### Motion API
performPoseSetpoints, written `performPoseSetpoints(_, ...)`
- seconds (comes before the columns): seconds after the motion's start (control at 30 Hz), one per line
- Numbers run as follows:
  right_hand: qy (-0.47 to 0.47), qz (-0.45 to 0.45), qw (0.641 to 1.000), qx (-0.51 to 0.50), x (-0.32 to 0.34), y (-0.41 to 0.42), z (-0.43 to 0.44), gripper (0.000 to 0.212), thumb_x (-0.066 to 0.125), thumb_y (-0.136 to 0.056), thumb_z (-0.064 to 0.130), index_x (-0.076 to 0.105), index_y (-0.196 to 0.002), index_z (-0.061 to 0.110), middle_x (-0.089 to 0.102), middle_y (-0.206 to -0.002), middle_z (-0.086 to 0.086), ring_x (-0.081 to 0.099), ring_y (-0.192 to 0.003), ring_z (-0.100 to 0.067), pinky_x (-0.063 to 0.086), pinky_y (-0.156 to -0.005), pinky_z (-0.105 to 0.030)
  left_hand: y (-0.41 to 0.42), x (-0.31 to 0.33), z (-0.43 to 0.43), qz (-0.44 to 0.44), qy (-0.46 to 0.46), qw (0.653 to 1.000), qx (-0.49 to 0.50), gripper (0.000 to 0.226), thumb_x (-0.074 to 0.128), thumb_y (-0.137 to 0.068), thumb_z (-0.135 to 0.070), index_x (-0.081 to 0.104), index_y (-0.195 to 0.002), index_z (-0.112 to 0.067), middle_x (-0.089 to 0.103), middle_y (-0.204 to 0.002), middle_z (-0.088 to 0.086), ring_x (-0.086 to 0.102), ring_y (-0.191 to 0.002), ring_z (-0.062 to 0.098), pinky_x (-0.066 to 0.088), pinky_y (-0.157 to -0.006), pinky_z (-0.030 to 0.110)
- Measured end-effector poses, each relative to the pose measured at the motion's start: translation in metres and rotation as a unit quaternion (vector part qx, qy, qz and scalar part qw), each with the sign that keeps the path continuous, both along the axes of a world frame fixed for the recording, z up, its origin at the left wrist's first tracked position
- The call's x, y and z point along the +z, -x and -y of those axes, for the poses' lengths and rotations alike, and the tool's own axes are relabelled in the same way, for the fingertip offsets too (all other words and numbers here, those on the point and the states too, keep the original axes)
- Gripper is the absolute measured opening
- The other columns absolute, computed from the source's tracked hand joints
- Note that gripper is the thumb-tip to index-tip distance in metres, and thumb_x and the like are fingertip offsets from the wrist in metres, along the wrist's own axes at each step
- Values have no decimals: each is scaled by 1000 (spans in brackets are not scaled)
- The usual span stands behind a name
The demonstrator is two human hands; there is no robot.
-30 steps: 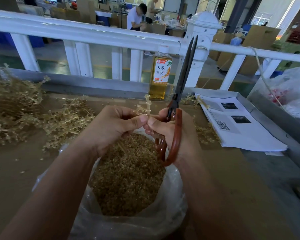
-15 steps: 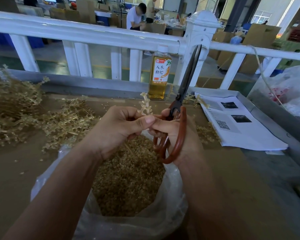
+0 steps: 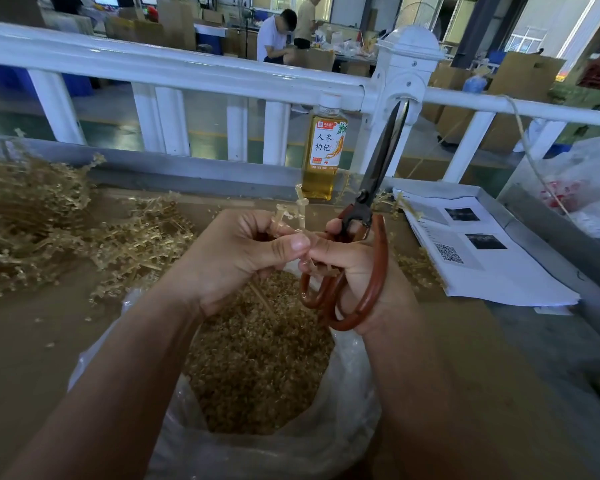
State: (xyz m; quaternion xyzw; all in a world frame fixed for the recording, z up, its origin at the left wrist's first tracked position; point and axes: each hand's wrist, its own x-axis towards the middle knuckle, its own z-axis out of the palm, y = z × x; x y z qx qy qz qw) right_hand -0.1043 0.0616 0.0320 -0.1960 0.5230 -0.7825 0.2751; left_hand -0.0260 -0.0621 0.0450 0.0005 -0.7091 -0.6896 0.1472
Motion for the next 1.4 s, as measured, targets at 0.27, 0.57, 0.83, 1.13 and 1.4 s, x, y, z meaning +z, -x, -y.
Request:
performPoseSetpoints(0.27,25,41,998,27,1,-4,2,32,70,-52,8,52,-78,12,65,-56,-2,65,-51,-15,55,-53,-22,-1,2,3,-9,26,1000,-3,12,66,-65,-26,72,-59,-18,67,-59,4,49,-44,2,35,-41,13)
performPoseSetpoints(0.57,68,46,997,8,-3,-2,2,29,62,-68,-9,47,-69,16,65,-53,5,68,-57,-15,56,-55,-27,-1,1,3,-9,77,997,19,14,63,-76,-19,69,-64,-15,62,-57,-4,50,-50,4,40,-47,14)
performPoseSetpoints(0.83,80,40,995,-38,4,-6,1,38,69,-55,-11,49,-80,11,67,-55,-4,68,-53,-17,53,-49,-22,0,-2,-6,-1,59,998,38,9,67,-66,-31,74,-65,-24,67,-60,-5,54,-52,2,43,-50,13)
performPoseSetpoints(1.13,94,31,995,-18,5,-8,3,31,60,-72,-18,49,-82,8,68,-58,-4,69,-57,-20,56,-53,-28,2,-3,-2,14,-85,996,21,14,59,-66,-11,67,-74,-2,64,-56,-1,54,-48,3,44,-47,13)
performPoseSetpoints(1.4,-4,-31,998,-45,2,-6,4,33,74,-65,-6,51,-79,12,69,-63,1,70,-66,-13,55,-60,-24,7,-8,3,-15,-75,995,58,15,58,-71,-8,69,-81,-10,68,-67,2,61,-68,14,50,-63,20)
